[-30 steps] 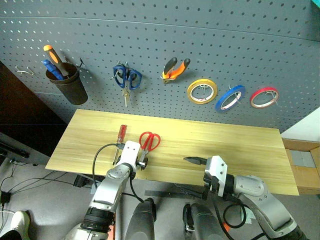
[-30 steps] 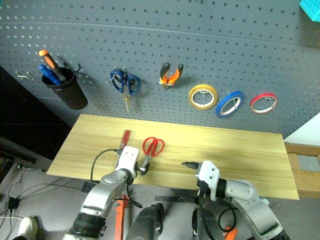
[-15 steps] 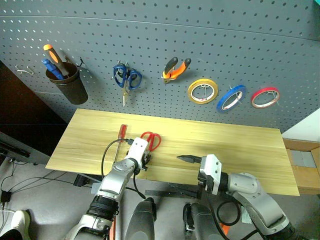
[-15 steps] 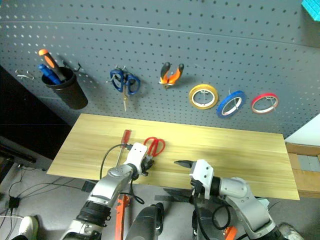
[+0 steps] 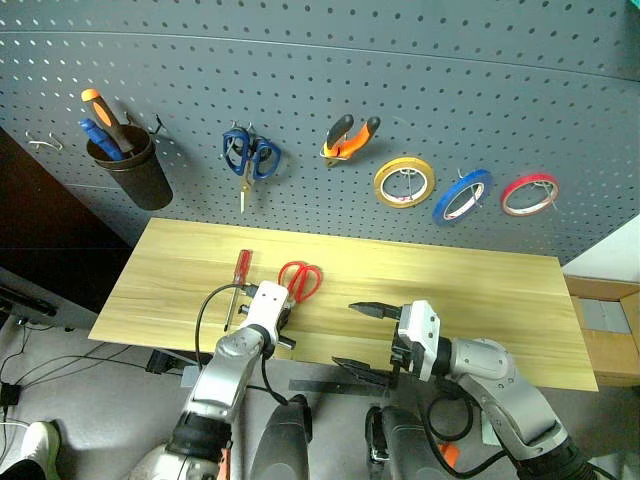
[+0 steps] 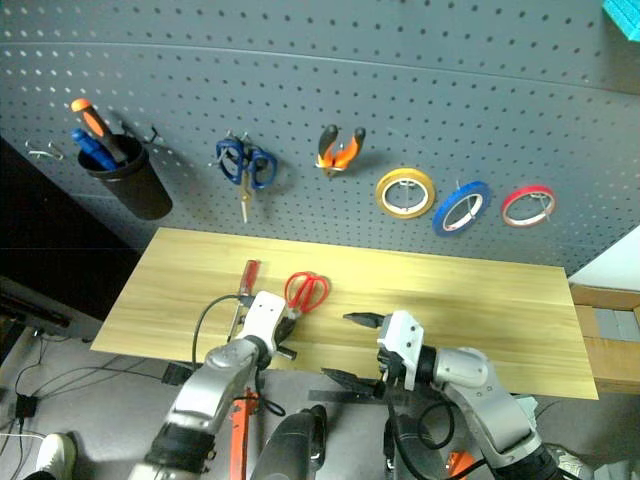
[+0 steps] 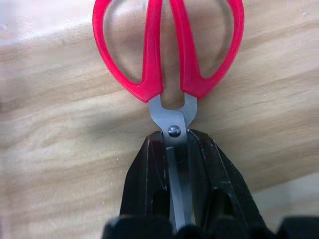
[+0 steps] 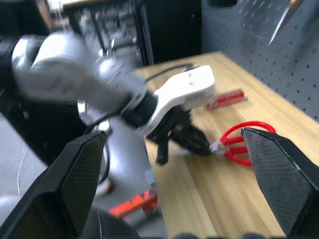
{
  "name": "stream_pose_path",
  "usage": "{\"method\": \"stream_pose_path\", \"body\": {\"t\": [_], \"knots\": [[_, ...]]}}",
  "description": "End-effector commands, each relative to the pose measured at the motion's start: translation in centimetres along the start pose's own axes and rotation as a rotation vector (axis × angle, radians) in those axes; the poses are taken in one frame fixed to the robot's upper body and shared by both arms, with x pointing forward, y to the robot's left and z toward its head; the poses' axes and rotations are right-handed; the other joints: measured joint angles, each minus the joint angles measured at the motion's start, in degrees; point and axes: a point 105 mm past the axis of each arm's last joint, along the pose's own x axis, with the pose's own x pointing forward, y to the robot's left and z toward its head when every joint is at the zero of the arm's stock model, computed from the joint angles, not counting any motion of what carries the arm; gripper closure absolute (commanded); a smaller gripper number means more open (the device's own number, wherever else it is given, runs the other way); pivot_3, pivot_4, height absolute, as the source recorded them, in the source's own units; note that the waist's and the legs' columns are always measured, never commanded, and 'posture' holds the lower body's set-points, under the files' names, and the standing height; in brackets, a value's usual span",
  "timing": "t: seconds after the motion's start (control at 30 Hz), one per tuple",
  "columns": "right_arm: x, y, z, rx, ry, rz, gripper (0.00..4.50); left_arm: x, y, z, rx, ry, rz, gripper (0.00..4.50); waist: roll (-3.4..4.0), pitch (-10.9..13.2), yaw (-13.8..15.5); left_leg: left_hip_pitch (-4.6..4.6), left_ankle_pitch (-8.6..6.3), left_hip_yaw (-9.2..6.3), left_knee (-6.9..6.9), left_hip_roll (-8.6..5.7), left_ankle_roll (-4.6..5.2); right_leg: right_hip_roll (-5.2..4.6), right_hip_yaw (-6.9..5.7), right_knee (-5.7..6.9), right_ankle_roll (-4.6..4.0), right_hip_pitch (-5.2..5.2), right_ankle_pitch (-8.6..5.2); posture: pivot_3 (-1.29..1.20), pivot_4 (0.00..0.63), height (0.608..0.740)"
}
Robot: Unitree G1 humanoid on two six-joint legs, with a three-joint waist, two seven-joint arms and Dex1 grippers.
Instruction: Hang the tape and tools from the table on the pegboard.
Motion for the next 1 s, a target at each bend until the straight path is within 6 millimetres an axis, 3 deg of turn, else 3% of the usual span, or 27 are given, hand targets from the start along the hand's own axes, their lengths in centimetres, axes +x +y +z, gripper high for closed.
{"method": "stream_pose_path", "body": {"t": [0.03,0.3,0.4,0.53,0.73,1.0], "knots": [[-0.4,-0.5,3.3,-0.008,-0.126,-0.051,0.00,-2.4,-0.5,4.2,0.027,-0.230,0.011,4.27,0.00,-0.01,0.12,0.00,0.00,0.00,-0.06,-0.01,-0.01,0.00,0.00,-0.06,0.00,0.02,0.00,0.10,0.228,0.740],[-0.2,-1.7,6.8,0.038,-0.241,-0.131,0.00,-6.9,-0.6,7.1,0.105,-0.439,0.107,4.27,-0.02,-0.38,0.24,0.01,-0.07,-0.01,-0.14,-0.04,-0.11,0.01,-0.05,-0.18,0.01,0.06,0.00,0.13,0.168,0.740],[0.6,-1.5,8.6,0.012,-0.315,-0.119,0.00,-7.6,1.3,7.8,0.104,-0.483,0.244,4.27,-0.06,-0.94,0.27,0.02,-0.06,-0.01,-0.12,-0.05,-0.10,0.02,-0.07,-0.16,0.02,0.07,0.00,0.14,0.155,0.740],[2.1,-1.4,10.7,-0.009,-0.406,-0.093,0.00,-6.9,3.8,10.6,0.133,-0.570,0.362,4.27,-0.18,-2.08,0.45,0.04,-0.04,-0.04,-0.09,-0.05,-0.10,0.10,-0.09,-0.09,0.05,0.06,0.02,0.15,0.132,0.740],[2.7,-1.7,11.3,-0.020,-0.447,-0.092,0.00,-6.1,5.7,12.9,0.162,-0.635,0.424,4.27,-0.71,-3.43,0.50,0.08,-0.04,0.03,-0.06,-0.10,-0.09,0.08,-0.09,-0.12,0.08,0.18,0.06,0.14,0.126,0.740],[2.6,-2.1,11.3,-0.039,-0.442,-0.118,0.00,-6.0,3.7,11.8,0.149,-0.624,0.353,4.27,-0.75,-3.80,0.12,0.18,-0.04,0.03,-0.05,-0.04,-0.10,0.09,-0.06,0.02,-0.21,0.18,0.22,0.11,0.130,0.740]]}}
